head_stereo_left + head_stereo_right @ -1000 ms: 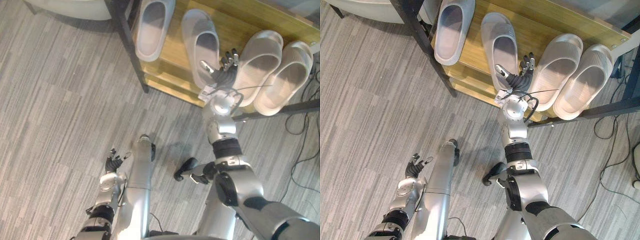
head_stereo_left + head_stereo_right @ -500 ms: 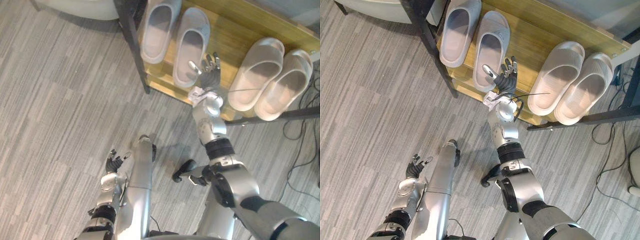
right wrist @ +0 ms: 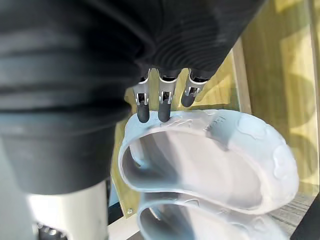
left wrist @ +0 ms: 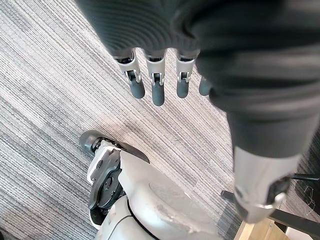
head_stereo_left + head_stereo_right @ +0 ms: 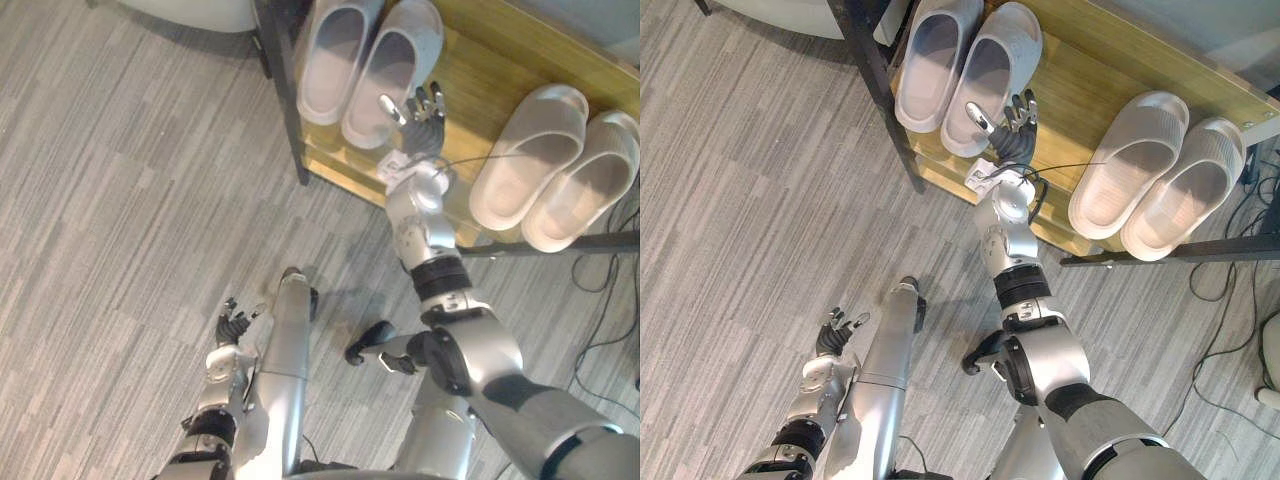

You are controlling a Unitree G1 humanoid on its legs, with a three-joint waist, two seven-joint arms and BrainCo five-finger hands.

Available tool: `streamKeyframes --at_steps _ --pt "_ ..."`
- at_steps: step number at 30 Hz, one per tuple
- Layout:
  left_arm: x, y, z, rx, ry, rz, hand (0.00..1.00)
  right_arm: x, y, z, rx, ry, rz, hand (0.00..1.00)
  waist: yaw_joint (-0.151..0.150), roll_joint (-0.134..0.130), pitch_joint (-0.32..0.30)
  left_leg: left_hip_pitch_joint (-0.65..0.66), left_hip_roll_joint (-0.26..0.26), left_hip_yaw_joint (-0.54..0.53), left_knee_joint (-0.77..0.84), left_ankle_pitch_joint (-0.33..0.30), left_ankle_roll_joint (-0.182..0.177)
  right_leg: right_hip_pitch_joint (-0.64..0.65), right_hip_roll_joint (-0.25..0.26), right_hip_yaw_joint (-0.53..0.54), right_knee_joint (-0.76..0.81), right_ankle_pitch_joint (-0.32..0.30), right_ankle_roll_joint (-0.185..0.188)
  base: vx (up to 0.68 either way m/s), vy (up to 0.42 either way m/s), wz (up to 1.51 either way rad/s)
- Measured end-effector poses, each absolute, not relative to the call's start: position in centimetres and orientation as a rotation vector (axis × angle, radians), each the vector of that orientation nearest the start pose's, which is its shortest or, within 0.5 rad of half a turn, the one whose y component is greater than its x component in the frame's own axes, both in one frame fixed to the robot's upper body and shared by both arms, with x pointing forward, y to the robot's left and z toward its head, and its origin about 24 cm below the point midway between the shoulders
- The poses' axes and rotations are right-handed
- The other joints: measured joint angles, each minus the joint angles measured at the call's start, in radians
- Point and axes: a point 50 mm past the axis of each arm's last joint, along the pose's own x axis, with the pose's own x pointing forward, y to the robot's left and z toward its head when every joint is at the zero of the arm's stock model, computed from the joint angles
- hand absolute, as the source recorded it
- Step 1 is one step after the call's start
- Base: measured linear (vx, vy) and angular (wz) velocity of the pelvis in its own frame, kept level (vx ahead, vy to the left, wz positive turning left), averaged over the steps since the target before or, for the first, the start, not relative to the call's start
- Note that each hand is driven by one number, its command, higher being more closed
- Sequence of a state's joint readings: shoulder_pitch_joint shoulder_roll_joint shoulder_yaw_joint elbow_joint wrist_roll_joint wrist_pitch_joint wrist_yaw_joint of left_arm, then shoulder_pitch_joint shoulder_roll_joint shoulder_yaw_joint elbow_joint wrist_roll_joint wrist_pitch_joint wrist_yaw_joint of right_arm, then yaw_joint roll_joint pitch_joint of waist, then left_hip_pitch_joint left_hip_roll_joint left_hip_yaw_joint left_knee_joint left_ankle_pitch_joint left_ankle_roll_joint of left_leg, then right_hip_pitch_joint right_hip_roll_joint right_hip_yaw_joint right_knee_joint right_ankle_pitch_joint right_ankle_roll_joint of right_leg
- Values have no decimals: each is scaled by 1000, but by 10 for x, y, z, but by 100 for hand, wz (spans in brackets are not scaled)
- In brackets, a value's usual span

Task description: Organize the slippers on the shoe rack

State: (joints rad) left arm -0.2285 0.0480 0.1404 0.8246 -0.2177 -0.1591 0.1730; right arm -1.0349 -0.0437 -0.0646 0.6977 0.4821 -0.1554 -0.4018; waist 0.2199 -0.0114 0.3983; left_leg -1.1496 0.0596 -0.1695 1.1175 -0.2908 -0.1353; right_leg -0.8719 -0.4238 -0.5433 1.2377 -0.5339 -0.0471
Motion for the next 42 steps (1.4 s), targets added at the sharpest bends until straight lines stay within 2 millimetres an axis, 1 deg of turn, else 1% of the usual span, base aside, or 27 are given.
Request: streamKeyframes --at_steps 4,10,13,14,17,20,21,22,23,24,26,27,28,31,33,34,36,37,39,41,42 --pt "254 186 -70 -165 455 336 0 403 -111 220 478 -307 -172 0 1 9 -5 0 2 2 0 0 0 -2 0 2 2 0 -1 -8 6 0" --pt "254 187 -70 -163 457 337 0 403 -122 227 415 -346 -155 0 -2 9 -5 18 15 23 1 0 1 -3 2 24 4 1 -3 -11 9 -5" --pt "253 189 -70 -160 458 339 0 396 -126 227 410 -386 -142 0 -9 9 -5 41 23 37 -1 -3 5 8 5 37 2 2 -4 -24 12 -11" --pt "252 191 -71 -156 461 342 0 393 -127 225 409 -397 -137 0 -15 9 -5 50 26 38 -2 -3 6 16 7 36 -1 2 -4 -23 7 -7" --pt "246 195 -75 -145 479 352 0 382 -129 206 343 -401 -134 0 -28 9 -5 104 40 52 -24 -7 12 61 20 42 -30 10 3 -23 10 -12" --pt "236 202 -81 -134 506 375 0 363 -127 179 273 -396 -118 0 -50 9 -5 203 55 78 -81 -8 21 144 35 46 -94 28 13 1 13 -13" --pt "237 202 -81 -129 503 369 0 356 -127 172 261 -395 -108 0 -58 8 -5 237 56 86 -107 -4 24 173 37 43 -118 40 13 15 13 -6" --pt "235 201 -82 -116 507 349 0 347 -126 160 226 -389 -92 0 -65 7 -6 287 63 102 -146 2 28 216 45 43 -158 58 10 23 24 -12" --pt "231 198 -84 -108 518 326 0 338 -125 151 200 -380 -80 0 -71 5 -9 333 73 118 -182 7 30 251 57 46 -198 74 17 27 26 -19" --pt "227 196 -86 -102 524 309 0 330 -123 141 183 -367 -65 0 -78 -1 -14 369 75 133 -214 13 33 280 61 48 -229 84 21 45 29 -17" --pt "214 190 -95 -73 566 262 0 313 -118 112 133 -296 -30 0 -103 -14 -49 449 88 165 -300 33 36 347 82 45 -321 118 36 66 36 -11" --pt "210 191 -98 -49 581 246 0 307 -117 100 116 -261 -22 0 -112 -21 -62 481 89 176 -334 40 37 373 89 46 -356 133 40 90 47 -15" --pt "206 192 -101 -20 600 228 0 299 -117 84 114 -211 -16 0 -119 -35 -79 528 89 192 -384 55 33 407 99 49 -404 151 47 105 48 -17" --pt "194 193 -112 36 667 180 0 283 -123 48 52 -89 0 0 -134 -51 -113 637 87 219 -509 90 35 495 131 53 -537 204 64 112 53 -17" --pt "182 195 -120 81 722 147 0 272 -128 19 2 22 9 0 -153 -65 -137 728 78 247 -627 128 39 562 151 60 -649 252 77 132 58 -20" --pt "177 196 -123 93 747 137 0 267 -130 8 -11 69 12 0 -164 -66 -147 762 72 255 -669 143 40 587 160 62 -692 271 83 207 89 -17" --pt "164 192 -131 113 795 100 0 248 -142 -27 -48 219 -4 0 -181 -61 -177 860 60 291 -788 182 45 662 180 74 -812 324 101 211 88 -24" --pt "162 191 -132 113 801 95 0 244 -144 -34 -50 249 -8 0 -183 -59 -185 875 58 297 -809 189 45 674 184 75 -834 333 104 162 49 -25" --pt "152 187 -137 116 832 80 0 220 -156 -64 -53 392 -39 0 -188 -49 -219 955 51 318 -916 225 46 744 212 79 -951 387 116 160 29 -20" --pt "145 183 -139 130 849 52 0 200 -163 -86 -59 507 -55 0 -194 -40 -239 1021 46 332 -996 253 45 807 236 83 -1050 432 125 104 2 -18" --pt "145 182 -140 136 852 43 0 194 -166 -93 -60 543 -64 0 -197 -38 -242 1040 44 340 -1019 262 44 824 240 83 -1076 442 127 77 -10 -16"
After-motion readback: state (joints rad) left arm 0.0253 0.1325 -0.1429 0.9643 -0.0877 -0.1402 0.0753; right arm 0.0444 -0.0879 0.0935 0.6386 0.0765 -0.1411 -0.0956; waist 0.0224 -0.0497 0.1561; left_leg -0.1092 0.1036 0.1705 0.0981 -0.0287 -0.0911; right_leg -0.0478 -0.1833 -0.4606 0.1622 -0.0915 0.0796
